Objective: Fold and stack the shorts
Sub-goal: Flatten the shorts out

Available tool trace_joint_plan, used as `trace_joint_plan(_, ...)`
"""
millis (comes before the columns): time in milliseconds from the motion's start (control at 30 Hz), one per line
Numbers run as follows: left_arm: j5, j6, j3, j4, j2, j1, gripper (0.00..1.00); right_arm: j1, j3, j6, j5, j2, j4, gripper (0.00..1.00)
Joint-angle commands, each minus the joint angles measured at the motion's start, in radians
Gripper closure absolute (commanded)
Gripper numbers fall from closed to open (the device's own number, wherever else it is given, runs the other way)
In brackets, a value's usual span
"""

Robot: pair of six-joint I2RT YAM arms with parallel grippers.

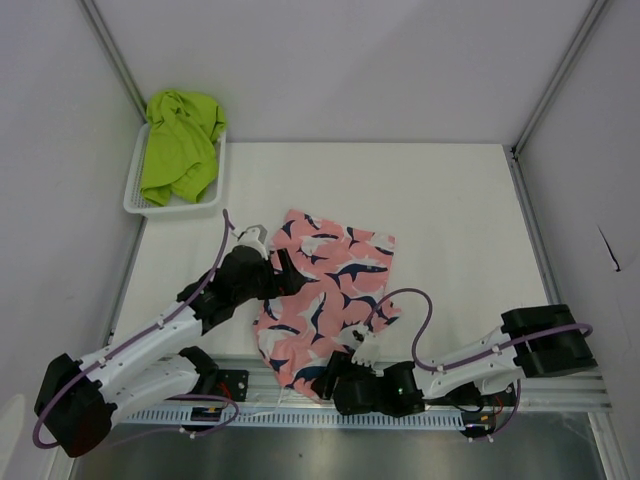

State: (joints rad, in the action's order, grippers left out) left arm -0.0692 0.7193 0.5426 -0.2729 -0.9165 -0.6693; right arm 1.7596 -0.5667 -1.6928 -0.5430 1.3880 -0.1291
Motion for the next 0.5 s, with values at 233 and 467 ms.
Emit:
trace_joint_plan(233,-0.027,0.012,0.003,0.026,0.013,-0.007,0.01,-0.017,0.037,-0.119,-0.123,-0.016,0.085,0.92)
trace_joint_plan(467,0.0,-0.026,0.065,0.06,-0.093,-0.007,0.01,-0.08,0.064,-0.03,-0.164,-0.516,-0.561,1.0)
